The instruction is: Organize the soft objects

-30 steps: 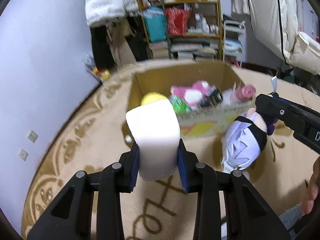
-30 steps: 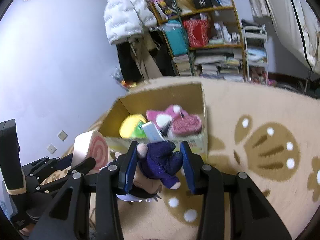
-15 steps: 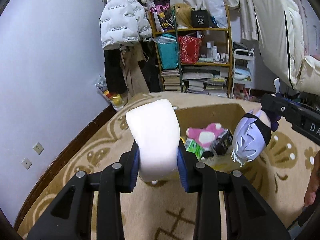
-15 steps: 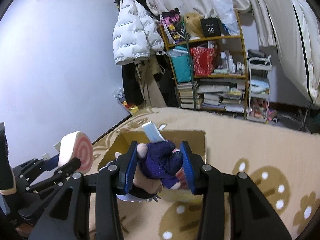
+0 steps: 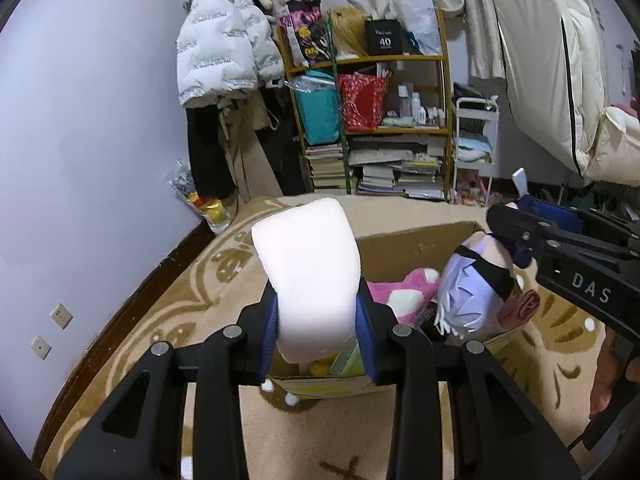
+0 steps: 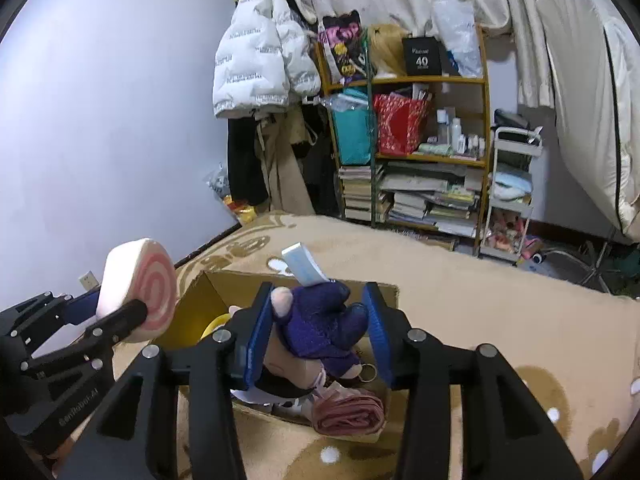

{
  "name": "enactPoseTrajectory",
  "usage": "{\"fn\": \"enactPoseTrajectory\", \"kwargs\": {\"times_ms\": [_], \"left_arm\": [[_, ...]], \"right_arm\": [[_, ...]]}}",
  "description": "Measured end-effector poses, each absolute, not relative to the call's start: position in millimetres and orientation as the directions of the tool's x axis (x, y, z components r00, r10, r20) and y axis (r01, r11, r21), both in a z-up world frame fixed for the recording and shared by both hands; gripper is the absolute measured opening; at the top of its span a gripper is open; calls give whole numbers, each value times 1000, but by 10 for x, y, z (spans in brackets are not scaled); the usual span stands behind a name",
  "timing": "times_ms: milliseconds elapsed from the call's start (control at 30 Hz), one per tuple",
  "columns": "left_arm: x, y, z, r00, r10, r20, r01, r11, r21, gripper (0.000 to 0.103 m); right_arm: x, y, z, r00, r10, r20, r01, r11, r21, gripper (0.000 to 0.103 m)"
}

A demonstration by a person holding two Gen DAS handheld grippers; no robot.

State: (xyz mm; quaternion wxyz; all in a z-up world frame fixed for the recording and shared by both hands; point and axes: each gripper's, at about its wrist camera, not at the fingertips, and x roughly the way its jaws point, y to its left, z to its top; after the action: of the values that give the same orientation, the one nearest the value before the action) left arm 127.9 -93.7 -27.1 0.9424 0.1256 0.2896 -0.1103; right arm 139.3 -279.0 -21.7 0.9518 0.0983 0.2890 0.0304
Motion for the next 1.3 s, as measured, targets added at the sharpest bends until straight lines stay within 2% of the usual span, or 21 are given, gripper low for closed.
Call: {"fn": "enactPoseTrajectory", "kwargs": {"times_ms": [200,367,433,500,600,667,800,867,1000,1067,1300], "left_arm": [[1383,-955,-417,779,-144,-610,296,943,155,38],[1410,-940,-464,791,-110,-602,256,953,163,56],[1412,-928,-457,793,-111,-599,258,952,165,57],[1420,-913,-463,785,-112,-610,259,953,158,62],[1411,-882,-488,772,-111,-626,258,955,149,70],[1378,-864,-486,772,-102,-627,254,954,158,78],[1283,-831,-430,778,-91,-621,245,955,167,84],[1227,-791,-388,782,-86,-618,240,956,170,88],[1056,-694,-269,800,-79,-595,222,960,171,92],[967,-659,-217,807,-80,-585,219,961,171,95],[677,-511,-4,832,-83,-548,200,967,157,100]], "right_arm": [[1487,-2812,-421,793,162,-588,-5,966,260,54],[1489,-2794,-498,773,162,-614,-9,970,245,56],[1490,-2809,-504,770,167,-615,-4,966,257,57],[1493,-2836,-506,765,164,-623,7,965,263,58],[1454,-2858,-479,769,164,-617,13,962,272,65],[1412,-2882,-433,781,155,-605,20,962,272,77],[1331,-2930,-352,789,148,-597,35,958,284,83],[1257,-2950,-299,795,146,-589,39,957,289,89],[1087,-2958,-172,804,134,-580,40,960,277,94],[1024,-2962,-105,813,128,-568,39,961,274,102],[709,-2910,169,843,125,-523,17,966,258,103]]}}
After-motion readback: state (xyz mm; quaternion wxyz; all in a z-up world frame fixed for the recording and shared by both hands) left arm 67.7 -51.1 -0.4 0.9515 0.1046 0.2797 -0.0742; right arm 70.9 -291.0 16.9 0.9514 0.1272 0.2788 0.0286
